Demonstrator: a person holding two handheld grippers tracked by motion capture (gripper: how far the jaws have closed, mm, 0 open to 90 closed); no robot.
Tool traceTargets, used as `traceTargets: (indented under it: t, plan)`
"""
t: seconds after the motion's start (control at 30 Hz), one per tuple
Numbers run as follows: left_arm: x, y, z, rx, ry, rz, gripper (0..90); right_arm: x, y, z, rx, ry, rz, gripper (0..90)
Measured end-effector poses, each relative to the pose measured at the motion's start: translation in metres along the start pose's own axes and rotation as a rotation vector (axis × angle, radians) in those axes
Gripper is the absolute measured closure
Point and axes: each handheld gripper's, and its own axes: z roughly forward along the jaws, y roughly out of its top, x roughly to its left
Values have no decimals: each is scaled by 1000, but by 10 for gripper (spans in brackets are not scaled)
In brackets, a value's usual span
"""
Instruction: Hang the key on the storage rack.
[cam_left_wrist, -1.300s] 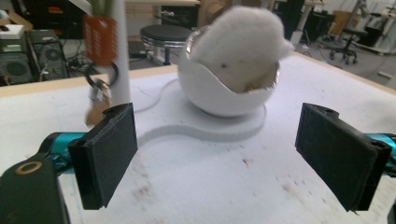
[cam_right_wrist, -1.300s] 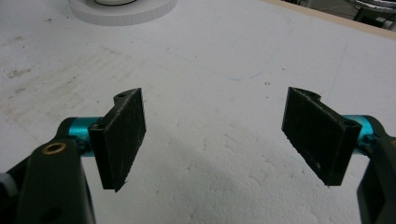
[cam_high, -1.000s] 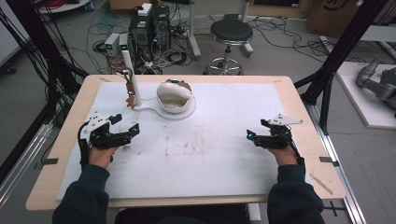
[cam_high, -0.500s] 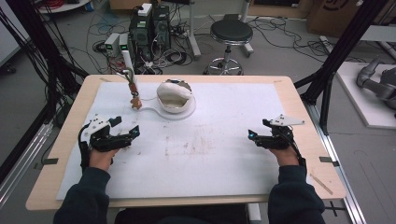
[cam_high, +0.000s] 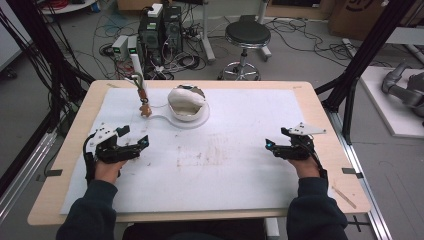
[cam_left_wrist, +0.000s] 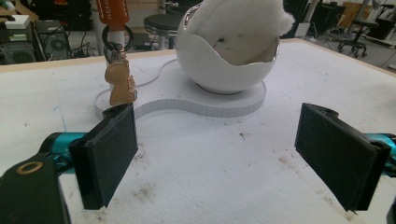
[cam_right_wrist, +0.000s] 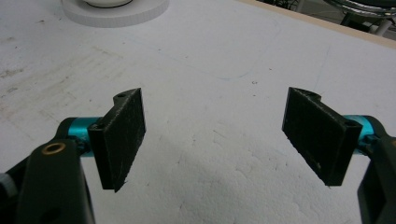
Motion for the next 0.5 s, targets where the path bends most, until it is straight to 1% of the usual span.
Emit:
traceTargets:
  t: [0.23,0.5]
  plan:
    - [1,0,0,2,5,-1,132,0,0,0,0,1,-3,217]
    - [2,-1,1,9,9,-9,133,-1,-1,1,3,1,5,217]
